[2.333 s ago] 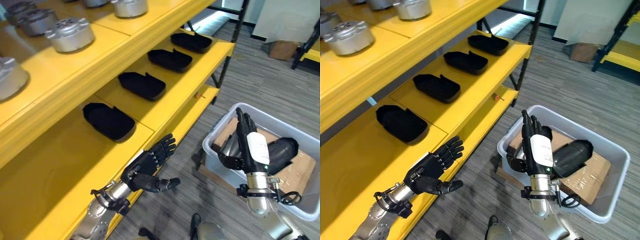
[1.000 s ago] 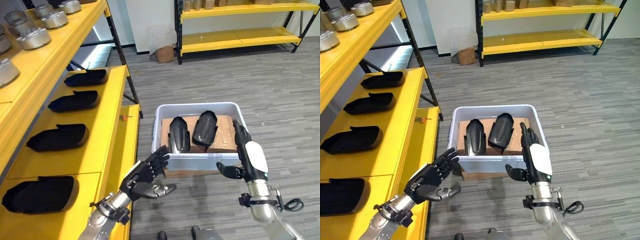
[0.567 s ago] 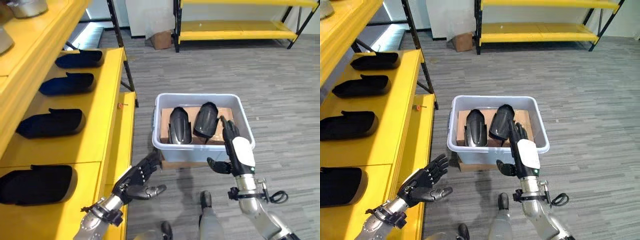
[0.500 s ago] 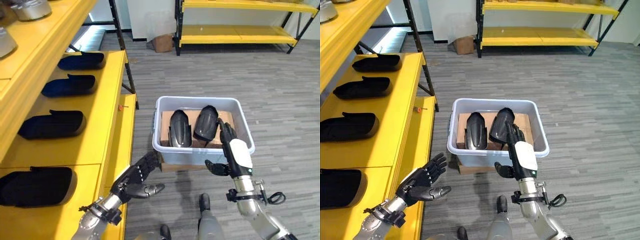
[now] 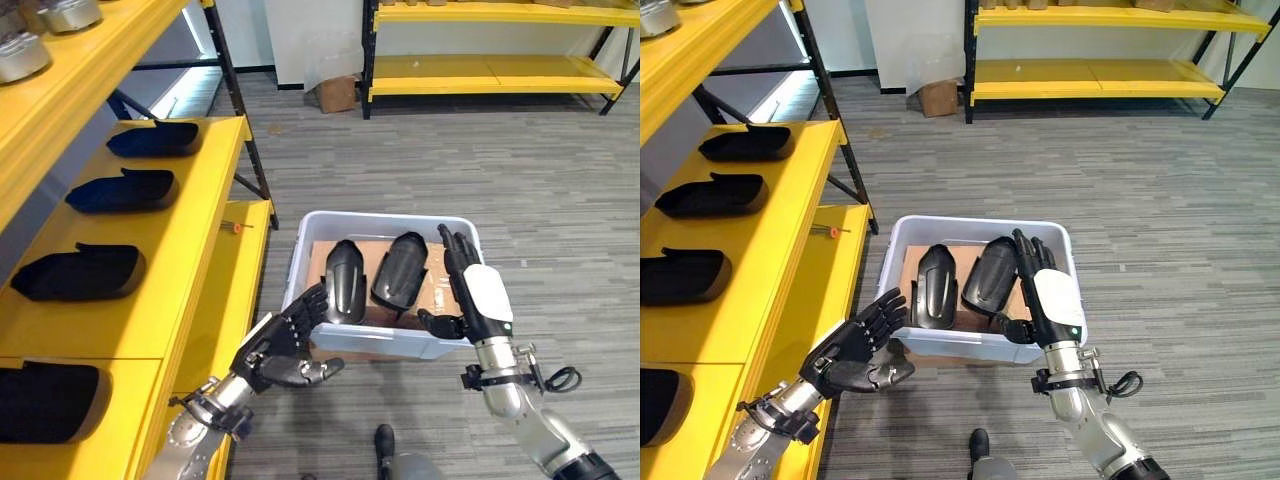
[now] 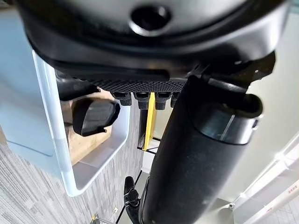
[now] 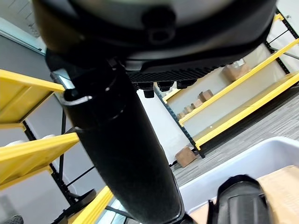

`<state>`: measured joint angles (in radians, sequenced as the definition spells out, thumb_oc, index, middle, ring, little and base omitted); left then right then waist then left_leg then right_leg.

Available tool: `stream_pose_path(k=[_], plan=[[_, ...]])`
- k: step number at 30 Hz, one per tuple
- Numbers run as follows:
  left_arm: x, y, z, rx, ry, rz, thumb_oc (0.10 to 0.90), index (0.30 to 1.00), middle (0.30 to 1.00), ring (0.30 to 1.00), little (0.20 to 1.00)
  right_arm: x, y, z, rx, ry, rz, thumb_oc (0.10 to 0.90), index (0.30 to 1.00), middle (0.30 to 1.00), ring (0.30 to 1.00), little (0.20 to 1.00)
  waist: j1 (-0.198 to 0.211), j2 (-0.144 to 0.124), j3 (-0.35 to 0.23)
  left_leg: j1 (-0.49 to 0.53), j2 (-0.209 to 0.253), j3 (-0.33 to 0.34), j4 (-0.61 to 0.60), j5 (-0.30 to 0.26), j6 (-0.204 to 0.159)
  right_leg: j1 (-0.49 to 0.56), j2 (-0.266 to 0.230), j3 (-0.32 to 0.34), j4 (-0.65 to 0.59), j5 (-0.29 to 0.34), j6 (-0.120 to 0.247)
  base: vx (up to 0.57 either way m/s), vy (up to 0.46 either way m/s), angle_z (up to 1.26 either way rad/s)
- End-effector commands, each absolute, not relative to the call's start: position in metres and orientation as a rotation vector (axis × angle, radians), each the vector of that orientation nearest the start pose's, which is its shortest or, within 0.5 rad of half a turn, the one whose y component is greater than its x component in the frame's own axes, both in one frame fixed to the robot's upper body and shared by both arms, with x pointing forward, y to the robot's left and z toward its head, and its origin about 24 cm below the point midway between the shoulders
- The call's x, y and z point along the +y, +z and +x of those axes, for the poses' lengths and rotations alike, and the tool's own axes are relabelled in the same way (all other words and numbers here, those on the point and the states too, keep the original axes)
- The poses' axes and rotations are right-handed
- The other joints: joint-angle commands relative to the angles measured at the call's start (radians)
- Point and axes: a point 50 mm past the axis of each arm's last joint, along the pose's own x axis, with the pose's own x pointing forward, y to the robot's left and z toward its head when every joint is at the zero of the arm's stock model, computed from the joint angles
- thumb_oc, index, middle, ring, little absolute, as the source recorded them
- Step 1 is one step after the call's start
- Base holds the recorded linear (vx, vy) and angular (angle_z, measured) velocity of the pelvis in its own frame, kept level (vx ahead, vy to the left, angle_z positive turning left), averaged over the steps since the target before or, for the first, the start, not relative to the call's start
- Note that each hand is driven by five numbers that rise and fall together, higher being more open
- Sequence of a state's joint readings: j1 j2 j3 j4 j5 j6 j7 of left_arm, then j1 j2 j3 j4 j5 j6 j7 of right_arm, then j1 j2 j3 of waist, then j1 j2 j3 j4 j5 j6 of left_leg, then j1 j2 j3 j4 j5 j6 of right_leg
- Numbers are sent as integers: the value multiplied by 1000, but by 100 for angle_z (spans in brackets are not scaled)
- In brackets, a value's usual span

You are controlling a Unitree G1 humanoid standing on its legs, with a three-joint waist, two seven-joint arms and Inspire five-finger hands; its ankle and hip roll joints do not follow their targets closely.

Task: Move parts from the plastic box to the shelf.

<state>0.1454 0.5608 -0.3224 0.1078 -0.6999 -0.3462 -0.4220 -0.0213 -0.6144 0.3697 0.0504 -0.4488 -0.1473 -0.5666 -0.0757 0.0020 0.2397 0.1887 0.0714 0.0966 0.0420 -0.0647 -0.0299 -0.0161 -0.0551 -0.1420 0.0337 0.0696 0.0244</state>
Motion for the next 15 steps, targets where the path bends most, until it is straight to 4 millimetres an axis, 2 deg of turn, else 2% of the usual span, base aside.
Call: stream_pose_path(k=[1, 4, 5, 7, 10, 11, 12, 14, 15], plan=[[174, 47, 211, -156, -593, -209, 900, 1000, 1000, 1000, 1000, -189, 98, 255, -592, -107, -925, 900, 1000, 1000, 1000, 1000, 9, 6, -59, -55, 92, -6, 114, 29, -35, -38, -50, 36, 155, -150, 39, 44, -79, -8], [174, 47, 211, -156, -593, -209, 900, 1000, 1000, 1000, 1000, -189, 98, 255, -592, -107, -925, 900, 1000, 1000, 1000, 1000, 9, 6, -60, -56, 92, -6, 114, 29, -35, -38, -50, 36, 155, -150, 39, 42, -98, -5], [174, 45, 212, -151, -590, -209, 900, 1000, 1000, 1000, 1000, -188, 96, 255, -594, -102, -928, 900, 1000, 1000, 1000, 1000, 13, -3, -46, -161, 92, 9, 359, 91, -37, -12, -36, 30, 156, -174, -7, 157, -326, 0], [172, 44, 212, -147, -591, -213, 900, 1000, 1000, 1000, 1000, -186, 93, 256, -603, -97, -931, 900, 1000, 1000, 1000, 1000, 14, 0, -40, -227, 77, 5, 445, 84, -27, -8, -25, 41, 164, -184, -21, 154, -219, 10], [168, 45, 214, -146, -593, -220, 900, 1000, 1000, 1000, 1000, -182, 93, 257, -599, -84, -924, 900, 1000, 1000, 1000, 1000, 13, 15, -30, -259, 60, 5, 362, 89, -16, 6, -5, 67, 171, -196, -16, 134, 58, -19], [166, 47, 215, -149, -594, -220, 900, 1000, 1000, 1000, 1000, -181, 95, 257, -594, -80, -929, 900, 1000, 1000, 1000, 1000, 12, 28, -25, -268, 64, 14, 247, 108, -25, 20, 0, 70, 164, -202, -6, 182, 191, 1], [165, 48, 215, -149, -600, -232, 900, 1000, 1000, 1000, 1000, -183, 96, 256, -592, -95, -942, 900, 1000, 1000, 1000, 1000, 15, 35, -17, -277, 68, 21, 153, 153, -43, 49, -3, 65, 146, -205, 1, 163, 195, 9], [166, 48, 214, -148, -606, -238, 900, 1000, 1000, 1000, 1000, -188, 93, 254, -572, -109, -947, 900, 1000, 1000, 1000, 1000, 26, 43, -9, -324, 69, -1, 92, 202, -59, 89, -4, 70, 134, -218, 7, 154, 162, 14], [167, 47, 213, -146, -608, -239, 900, 1000, 1000, 1000, 1000, -190, 90, 254, -561, -111, -949, 900, 1000, 1000, 1000, 1000, 33, 44, -8, -339, 63, -19, 82, 199, -59, 102, -9, 76, 133, -225, 11, 148, 151, 1]])
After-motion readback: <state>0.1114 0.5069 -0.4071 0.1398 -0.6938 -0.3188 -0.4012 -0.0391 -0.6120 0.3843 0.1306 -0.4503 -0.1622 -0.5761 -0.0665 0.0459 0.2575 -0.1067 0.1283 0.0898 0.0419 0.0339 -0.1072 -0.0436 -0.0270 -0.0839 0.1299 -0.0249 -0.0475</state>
